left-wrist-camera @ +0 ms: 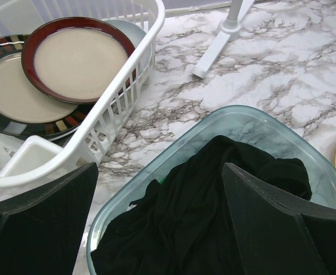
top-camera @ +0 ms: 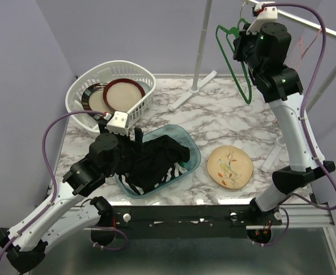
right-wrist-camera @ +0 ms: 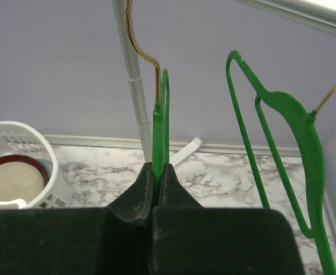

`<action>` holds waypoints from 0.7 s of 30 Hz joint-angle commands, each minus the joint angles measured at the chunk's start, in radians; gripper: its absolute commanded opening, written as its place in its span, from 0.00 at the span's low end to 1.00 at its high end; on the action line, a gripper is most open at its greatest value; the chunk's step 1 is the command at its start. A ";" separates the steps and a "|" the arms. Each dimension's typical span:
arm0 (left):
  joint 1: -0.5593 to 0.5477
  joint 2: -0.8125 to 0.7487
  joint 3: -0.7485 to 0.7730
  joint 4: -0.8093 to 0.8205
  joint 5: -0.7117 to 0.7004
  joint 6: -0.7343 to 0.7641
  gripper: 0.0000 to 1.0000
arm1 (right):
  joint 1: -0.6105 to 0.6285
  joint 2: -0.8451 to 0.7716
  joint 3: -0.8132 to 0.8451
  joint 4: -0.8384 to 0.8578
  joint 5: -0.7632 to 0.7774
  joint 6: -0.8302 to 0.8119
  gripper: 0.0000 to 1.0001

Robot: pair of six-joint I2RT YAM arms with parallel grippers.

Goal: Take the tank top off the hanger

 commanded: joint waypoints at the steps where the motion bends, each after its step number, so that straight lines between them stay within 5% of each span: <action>1: 0.006 -0.012 -0.005 0.013 -0.018 0.016 0.99 | -0.027 0.079 0.078 0.112 -0.055 -0.014 0.01; 21: 0.009 0.016 -0.010 0.018 -0.012 0.025 0.99 | -0.153 0.231 0.176 0.203 -0.167 0.122 0.01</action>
